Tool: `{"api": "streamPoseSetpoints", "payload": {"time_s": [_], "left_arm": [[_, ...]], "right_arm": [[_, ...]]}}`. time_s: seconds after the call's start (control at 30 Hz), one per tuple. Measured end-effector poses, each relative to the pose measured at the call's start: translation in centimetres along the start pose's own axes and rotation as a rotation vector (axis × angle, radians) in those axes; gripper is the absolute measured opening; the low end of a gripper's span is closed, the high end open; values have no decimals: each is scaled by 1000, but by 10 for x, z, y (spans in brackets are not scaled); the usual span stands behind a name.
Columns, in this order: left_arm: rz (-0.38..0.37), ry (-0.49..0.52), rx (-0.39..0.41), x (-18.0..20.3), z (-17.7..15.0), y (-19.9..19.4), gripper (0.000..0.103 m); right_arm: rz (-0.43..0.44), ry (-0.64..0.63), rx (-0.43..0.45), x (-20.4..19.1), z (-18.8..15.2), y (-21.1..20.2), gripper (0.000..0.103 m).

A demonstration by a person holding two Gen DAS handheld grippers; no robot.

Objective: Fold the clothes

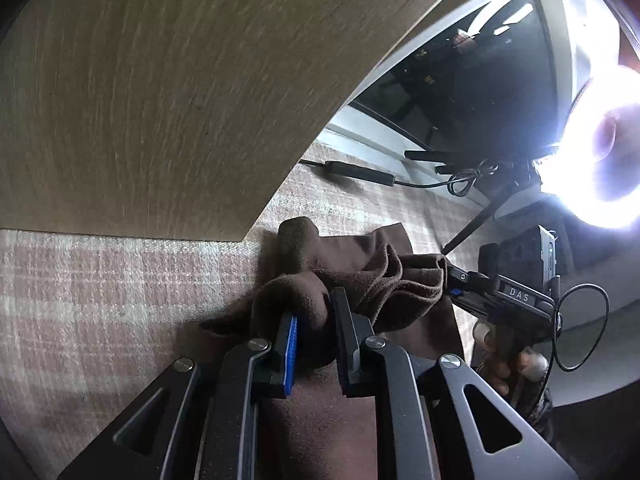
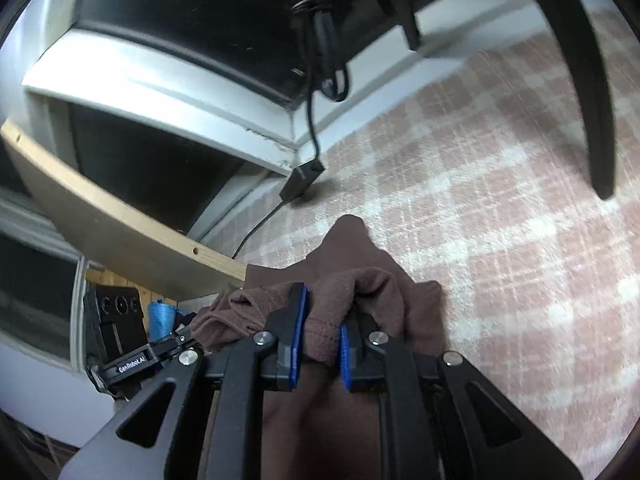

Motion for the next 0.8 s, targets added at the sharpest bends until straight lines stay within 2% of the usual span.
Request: {"api": "streamPoseSetpoints", "payload": {"time_s": [0.1, 0.13, 0.17, 0.2, 0.23, 0.3, 0.37, 0.4, 0.5, 0.53, 0.63, 0.77, 0.8], "left_arm": [[27, 30, 10, 9, 3, -14, 16], [38, 49, 21, 14, 4, -20, 17], [40, 61, 33, 18, 5, -26, 18], [32, 75, 49, 23, 7, -33, 25], [34, 86, 61, 25, 9, -37, 36], [82, 106, 89, 28, 15, -42, 42], [98, 117, 80, 31, 19, -42, 42], [112, 130, 87, 34, 20, -47, 41], [173, 164, 122, 34, 13, -68, 41], [185, 152, 128, 30, 6, -75, 41], [165, 110, 106, 23, -29, -80, 41], [114, 66, 41, 27, -87, -76, 41], [107, 70, 36, 29, -91, -73, 41]], "right_arm": [[-21, 15, -3, -4, -1, -15, 18], [-11, -3, 11, -8, -2, -22, 24], [0, -22, 25, -13, -4, -30, 35], [12, -38, 41, -17, -5, -37, 42], [31, -40, 70, -19, -4, -46, 52], [42, -21, 102, -19, -2, -56, 53], [35, -34, 129, -20, -4, -65, 53], [26, -61, 143, -22, -7, -69, 53], [-69, -251, 150, -30, -31, -75, 53], [-128, -315, 142, -29, -41, -75, 53], [-212, -376, 74, -17, -64, -70, 53], [-232, -373, -21, 1, -94, -65, 53], [-226, -369, -40, 5, -102, -68, 53]]}}
Point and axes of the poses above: each gripper's, at about its wrist camera, not at the fingertips, and y roughly the way its jaws point, x to its right, z to its top, the point moved 6 cm from there along y, roughly the way its jaws point, and after that the axes turned 13 degrees about y, right-handed, at the moved point
